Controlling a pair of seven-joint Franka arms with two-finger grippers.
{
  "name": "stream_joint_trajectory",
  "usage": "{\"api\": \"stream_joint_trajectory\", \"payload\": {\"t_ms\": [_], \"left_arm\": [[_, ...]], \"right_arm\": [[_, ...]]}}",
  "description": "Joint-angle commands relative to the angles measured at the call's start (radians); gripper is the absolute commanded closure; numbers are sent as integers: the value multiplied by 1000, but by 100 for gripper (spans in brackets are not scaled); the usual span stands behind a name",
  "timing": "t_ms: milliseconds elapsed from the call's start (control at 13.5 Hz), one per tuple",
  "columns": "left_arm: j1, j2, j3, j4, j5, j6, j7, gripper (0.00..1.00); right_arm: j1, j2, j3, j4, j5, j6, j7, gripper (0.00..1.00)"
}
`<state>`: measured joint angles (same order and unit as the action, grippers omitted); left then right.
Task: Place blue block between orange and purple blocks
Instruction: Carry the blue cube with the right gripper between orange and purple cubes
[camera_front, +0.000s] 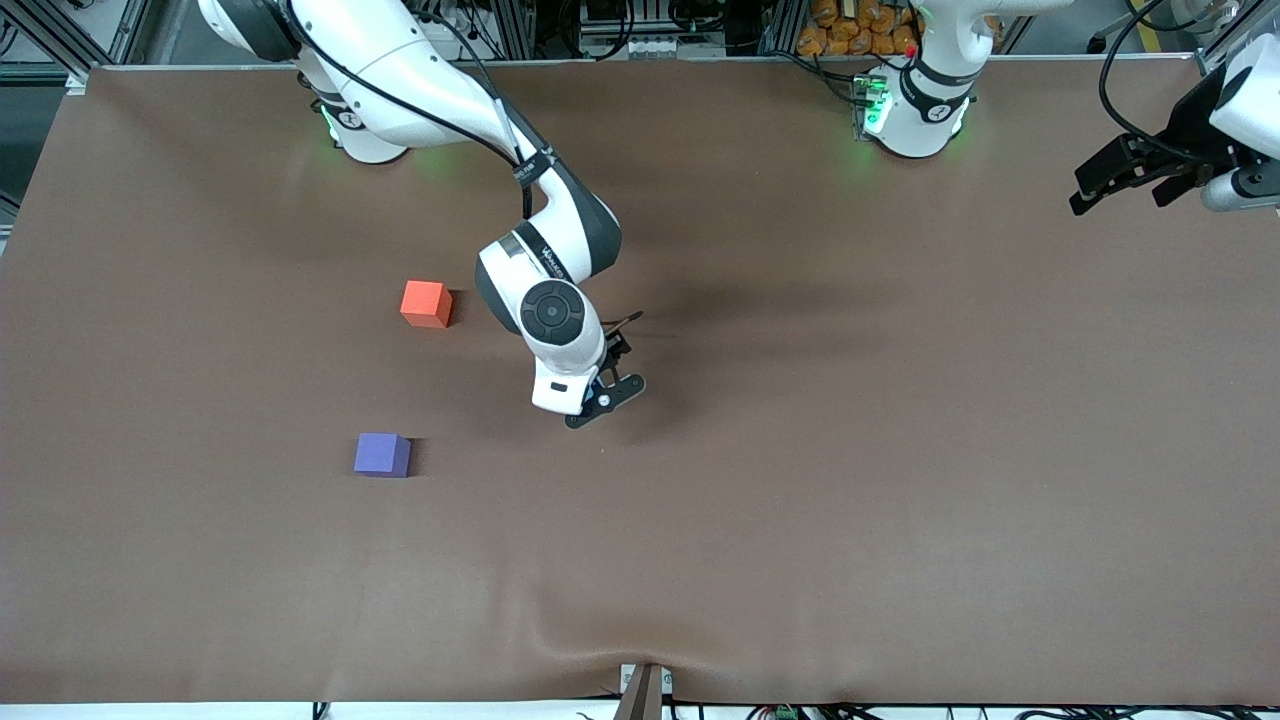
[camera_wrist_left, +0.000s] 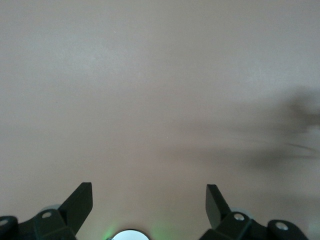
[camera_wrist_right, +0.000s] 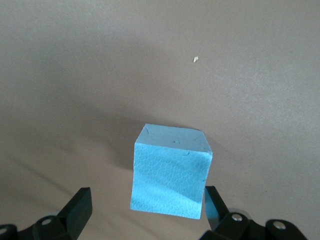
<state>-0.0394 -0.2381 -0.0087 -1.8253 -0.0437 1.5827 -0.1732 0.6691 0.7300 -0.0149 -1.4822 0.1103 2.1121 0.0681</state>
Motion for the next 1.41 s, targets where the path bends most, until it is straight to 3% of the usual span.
{"api": "stream_joint_trajectory", "payload": {"t_ms": [0, 519, 1185, 1259, 1333], "left_arm": [[-5, 34, -11, 44, 15, -27, 5, 0], [1, 43, -56, 110, 48, -124, -3, 0], [-7, 68, -56, 121, 50, -110, 3, 0], [-7, 68, -56, 121, 50, -110, 4, 0], [-7, 69, -56, 120, 50, -110, 4, 0]], "right_arm": [[20, 9, -11, -20, -23, 40, 29, 0], [20, 54, -13, -13, -61, 82, 79, 0], [20, 49, -13, 7, -64, 62, 94, 0], [26, 55, -14, 0, -72, 66, 108, 3], [24, 58, -13, 0, -108, 66, 114, 47]]}}
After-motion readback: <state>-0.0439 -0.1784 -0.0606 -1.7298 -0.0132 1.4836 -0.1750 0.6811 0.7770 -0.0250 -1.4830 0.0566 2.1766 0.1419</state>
